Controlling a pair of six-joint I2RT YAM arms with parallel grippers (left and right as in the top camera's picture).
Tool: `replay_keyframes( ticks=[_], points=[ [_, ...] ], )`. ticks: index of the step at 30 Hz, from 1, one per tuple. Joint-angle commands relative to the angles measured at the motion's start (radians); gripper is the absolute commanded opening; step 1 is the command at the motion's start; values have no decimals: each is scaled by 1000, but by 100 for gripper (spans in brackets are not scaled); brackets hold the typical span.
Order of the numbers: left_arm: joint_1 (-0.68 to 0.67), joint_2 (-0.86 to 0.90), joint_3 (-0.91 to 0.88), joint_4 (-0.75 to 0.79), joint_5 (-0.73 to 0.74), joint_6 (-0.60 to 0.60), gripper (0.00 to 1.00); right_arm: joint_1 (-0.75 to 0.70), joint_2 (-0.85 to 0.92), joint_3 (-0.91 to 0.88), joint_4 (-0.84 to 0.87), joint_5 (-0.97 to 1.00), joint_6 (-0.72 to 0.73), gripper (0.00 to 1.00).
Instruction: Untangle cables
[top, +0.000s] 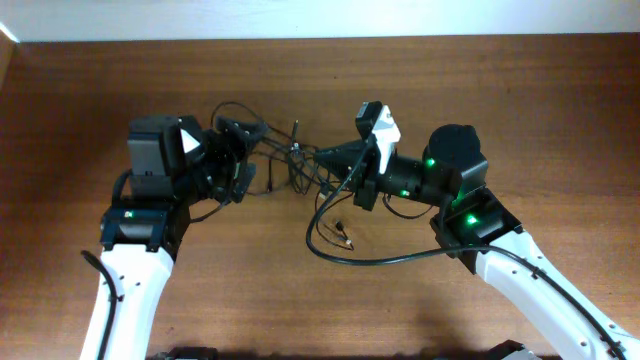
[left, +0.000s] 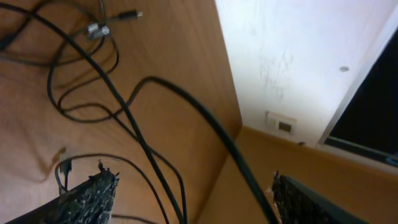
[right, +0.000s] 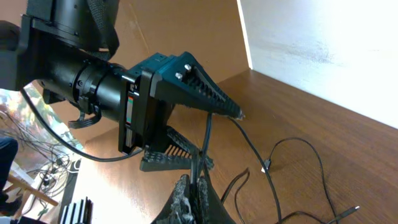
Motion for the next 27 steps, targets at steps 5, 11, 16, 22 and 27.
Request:
replay_keyframes(
  ticks=[5,11,16,22,27],
  points=[
    [-117,3,-1,-2,20,24,83,-3,-22,7,42,-66,8,4],
    [-162,20,-1,-33,-35,24,66,-3,-22,7,101,-66,12,4],
    [-162,56,-1,-50,-40,24,43,-3,-22,7,120,-65,12,4],
    [-161,71,-1,-47,-121,24,13,-3,-22,7,119,-65,35,4],
    [-130,71,-1,-58,-262,24,4,-4,-22,7,119,-59,34,4]
  ],
)
